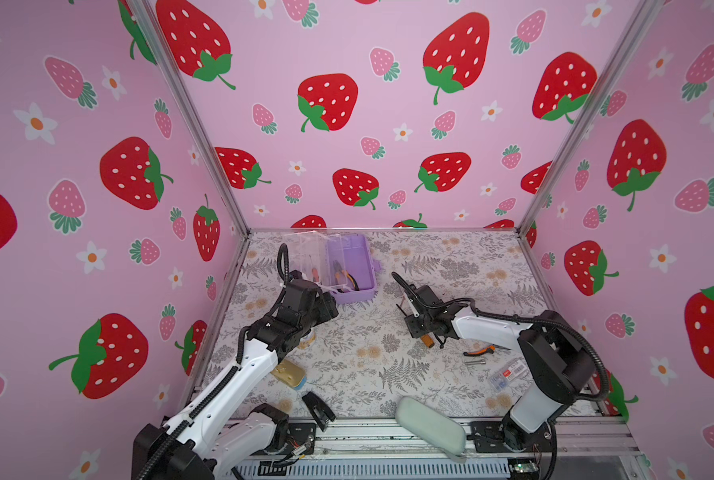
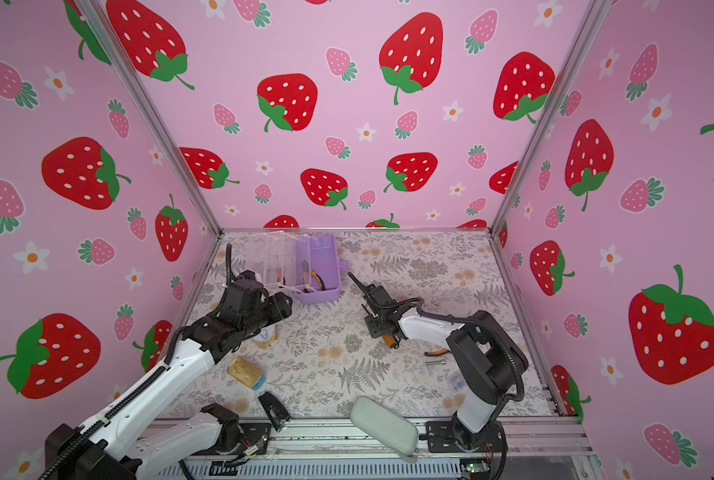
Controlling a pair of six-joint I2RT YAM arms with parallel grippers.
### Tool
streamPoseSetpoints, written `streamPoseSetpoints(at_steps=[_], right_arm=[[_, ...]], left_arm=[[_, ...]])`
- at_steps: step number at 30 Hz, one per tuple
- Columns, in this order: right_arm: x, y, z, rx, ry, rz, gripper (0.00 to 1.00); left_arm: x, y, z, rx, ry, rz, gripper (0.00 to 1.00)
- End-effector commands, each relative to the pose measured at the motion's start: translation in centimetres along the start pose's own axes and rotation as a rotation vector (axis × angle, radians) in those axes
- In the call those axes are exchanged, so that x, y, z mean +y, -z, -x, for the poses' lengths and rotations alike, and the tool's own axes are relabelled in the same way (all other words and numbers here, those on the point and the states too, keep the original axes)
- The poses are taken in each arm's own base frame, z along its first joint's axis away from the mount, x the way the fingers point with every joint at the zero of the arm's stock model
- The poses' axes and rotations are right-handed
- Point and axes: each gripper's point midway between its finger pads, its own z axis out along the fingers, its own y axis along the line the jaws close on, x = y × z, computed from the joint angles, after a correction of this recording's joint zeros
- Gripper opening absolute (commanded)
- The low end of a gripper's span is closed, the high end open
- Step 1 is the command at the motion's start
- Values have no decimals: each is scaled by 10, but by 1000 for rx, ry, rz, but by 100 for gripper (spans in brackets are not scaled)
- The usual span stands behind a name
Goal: Pack the tool kit
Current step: 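Grasp the wooden-handled screwdriver with the right gripper and lift it, then lower the wooden-handled screwdriver into the lilac box and open the right gripper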
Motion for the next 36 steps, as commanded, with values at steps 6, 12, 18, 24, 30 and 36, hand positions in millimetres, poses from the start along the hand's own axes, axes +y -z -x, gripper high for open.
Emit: streamPoseSetpoints(at_steps=[6, 12, 18, 24, 30, 36], right_arm=[[15, -18, -22, 76, -3, 86, 26], [38, -9, -13, 47, 22, 222, 7], [68, 18, -2, -3, 51, 420, 0], [97, 64, 48, -155, 9, 621, 0], [108, 97, 123, -318, -36, 704, 0], [125, 105, 206, -416, -121, 789, 0]], left_arm=[[-4, -1, 10, -4, -4, 19, 81], [-2, -1, 10, -4, -6, 25, 80], [-1, 8, 14, -44, 1, 11, 80], [-5, 21, 18, -77, 4, -33, 54], [3, 29, 18, -103, 19, -14, 57], [10, 36, 19, -119, 25, 15, 52]])
